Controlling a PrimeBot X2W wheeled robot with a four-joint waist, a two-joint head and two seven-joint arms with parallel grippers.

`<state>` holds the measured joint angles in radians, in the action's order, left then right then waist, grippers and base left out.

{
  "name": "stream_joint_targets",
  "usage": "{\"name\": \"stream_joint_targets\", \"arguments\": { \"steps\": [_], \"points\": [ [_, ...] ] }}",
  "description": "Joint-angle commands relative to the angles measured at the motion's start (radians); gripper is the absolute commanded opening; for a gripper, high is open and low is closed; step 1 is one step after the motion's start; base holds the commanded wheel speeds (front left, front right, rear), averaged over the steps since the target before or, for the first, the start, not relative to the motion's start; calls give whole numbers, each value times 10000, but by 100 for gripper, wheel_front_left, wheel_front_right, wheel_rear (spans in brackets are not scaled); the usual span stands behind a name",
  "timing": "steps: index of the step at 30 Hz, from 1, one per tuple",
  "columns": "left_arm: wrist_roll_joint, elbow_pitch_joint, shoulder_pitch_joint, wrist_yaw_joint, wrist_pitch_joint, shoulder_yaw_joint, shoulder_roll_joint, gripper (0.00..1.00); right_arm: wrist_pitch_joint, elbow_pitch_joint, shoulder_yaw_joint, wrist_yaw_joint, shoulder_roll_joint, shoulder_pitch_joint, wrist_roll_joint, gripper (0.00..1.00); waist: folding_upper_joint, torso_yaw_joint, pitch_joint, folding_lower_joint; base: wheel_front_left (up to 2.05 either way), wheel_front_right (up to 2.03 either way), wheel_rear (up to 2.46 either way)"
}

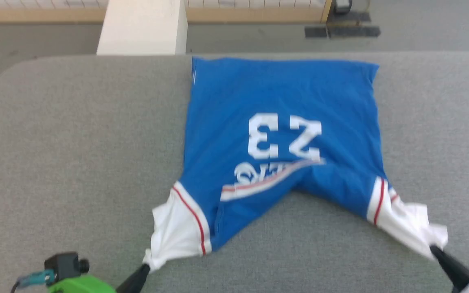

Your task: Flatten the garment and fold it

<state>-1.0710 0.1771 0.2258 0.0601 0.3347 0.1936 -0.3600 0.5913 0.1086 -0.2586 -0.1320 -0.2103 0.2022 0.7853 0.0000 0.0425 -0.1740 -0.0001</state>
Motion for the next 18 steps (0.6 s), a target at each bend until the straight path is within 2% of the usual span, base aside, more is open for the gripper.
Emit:
{"name": "stream_joint_targets", "arguments": {
  "steps": [1,9,18],
  "points": [
    [-199,257,491,98,103,-129,-175,0,212,133,-276,13,218,409,48,0,0,42,507,1,0,0,0],
    [-571,1189,1870,370,355,-425,-504,0,1218,704,-1030,13,994,1480,-12,0,0,120,1124,1,0,0,0],
    [-649,2005,2725,468,424,-408,-608,0,1966,1584,-1792,13,1435,2305,-159,0,0,103,1569,1,0,0,0]
  ]
}}
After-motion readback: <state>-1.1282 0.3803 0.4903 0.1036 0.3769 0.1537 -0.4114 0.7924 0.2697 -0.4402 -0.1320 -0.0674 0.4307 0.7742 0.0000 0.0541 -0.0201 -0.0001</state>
